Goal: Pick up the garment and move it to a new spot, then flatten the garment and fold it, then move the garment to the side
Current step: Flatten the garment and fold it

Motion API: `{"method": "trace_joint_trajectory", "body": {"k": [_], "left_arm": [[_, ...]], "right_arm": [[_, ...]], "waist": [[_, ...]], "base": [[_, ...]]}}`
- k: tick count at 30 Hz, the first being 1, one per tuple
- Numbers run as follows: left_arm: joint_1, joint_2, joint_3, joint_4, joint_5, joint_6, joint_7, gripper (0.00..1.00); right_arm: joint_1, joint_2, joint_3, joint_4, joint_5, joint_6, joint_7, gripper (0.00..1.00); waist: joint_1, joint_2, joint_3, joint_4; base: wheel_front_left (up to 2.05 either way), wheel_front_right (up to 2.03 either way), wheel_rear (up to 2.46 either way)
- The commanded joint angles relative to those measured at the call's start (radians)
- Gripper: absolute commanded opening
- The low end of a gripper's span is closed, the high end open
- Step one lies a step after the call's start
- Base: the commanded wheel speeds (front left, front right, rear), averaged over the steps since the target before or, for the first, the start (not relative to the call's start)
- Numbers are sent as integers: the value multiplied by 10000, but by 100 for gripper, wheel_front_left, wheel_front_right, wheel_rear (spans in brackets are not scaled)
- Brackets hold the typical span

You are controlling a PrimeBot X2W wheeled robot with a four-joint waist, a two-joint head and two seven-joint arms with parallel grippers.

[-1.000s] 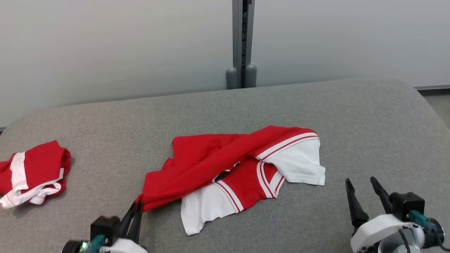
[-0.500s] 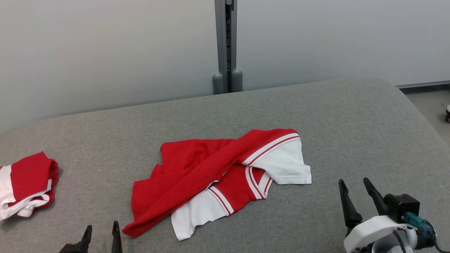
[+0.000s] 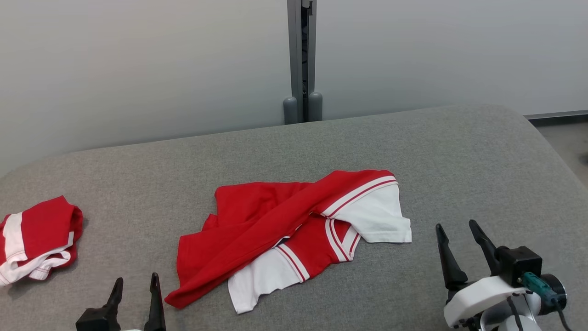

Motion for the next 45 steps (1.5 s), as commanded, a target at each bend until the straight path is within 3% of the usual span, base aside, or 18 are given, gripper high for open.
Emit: {"method": "trace_joint_trajectory", "body": {"k": [1, 18, 45], "left_arm": [[-69, 33, -85, -14, -52, 51, -4, 100], [-192, 36, -1103, 608, -541, 185, -4, 100], [-690, 34, -1877, 1086, -414, -129, -4, 100]], "right_arm": [[137, -16, 9, -4, -165, -3, -1, 100], [307, -10, 320, 488, -270, -3, -3, 100], [-114, -11, 351, 937, -292, -3, -1, 100]], "waist": [[0, -1, 1, 18], [0, -1, 131, 210], [0, -1, 794, 550]], "base": [[0, 0, 0], [0, 0, 0], [0, 0, 0]]}}
